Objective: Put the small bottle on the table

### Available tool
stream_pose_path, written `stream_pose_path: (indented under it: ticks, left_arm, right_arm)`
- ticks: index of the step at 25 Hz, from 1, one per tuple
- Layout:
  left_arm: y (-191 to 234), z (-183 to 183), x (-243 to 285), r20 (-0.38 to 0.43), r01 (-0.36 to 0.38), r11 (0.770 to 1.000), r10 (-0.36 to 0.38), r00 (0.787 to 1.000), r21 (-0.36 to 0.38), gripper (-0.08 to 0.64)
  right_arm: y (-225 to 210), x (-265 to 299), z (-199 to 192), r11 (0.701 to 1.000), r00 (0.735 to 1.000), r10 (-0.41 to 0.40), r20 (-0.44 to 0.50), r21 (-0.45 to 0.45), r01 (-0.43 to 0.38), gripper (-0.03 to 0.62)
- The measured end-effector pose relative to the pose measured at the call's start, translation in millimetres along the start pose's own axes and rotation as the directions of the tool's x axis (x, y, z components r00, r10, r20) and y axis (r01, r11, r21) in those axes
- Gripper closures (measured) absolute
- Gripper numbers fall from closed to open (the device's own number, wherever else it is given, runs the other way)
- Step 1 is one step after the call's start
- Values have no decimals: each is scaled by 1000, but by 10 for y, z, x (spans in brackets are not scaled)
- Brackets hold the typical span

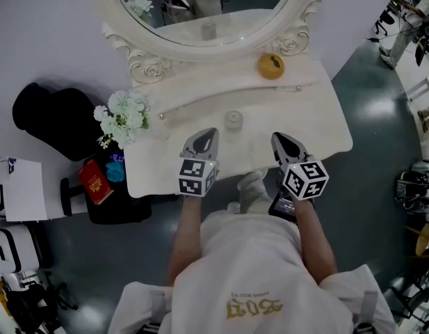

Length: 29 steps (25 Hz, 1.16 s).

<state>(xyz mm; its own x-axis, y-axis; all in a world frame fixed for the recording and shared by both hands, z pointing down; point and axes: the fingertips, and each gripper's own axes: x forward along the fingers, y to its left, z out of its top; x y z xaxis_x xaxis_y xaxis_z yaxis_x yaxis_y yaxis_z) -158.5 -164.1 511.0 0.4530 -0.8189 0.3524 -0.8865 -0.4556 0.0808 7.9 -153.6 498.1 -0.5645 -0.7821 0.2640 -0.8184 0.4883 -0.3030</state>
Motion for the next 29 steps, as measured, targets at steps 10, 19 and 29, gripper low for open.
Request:
stream_pose_path:
  ticks: [10, 19, 29]
  left_arm:
    - [-9, -26, 8, -2, 2, 1000, -2, 1000, 0, 541]
    - [-38, -23, 1, 5, 8, 1000, -8, 1000, -15, 541]
    - [-98, -56, 25, -9, 12, 1000, -12, 1000, -7, 541]
  right_arm:
    - [22, 20, -38, 1000, 1000, 8, -11, -5, -8, 580]
    - [-29, -25, -29, 1000, 1000, 8, -8, 11, -8, 580]
    - [-96, -79, -46, 1000, 1000, 1, -4, 17, -1, 580]
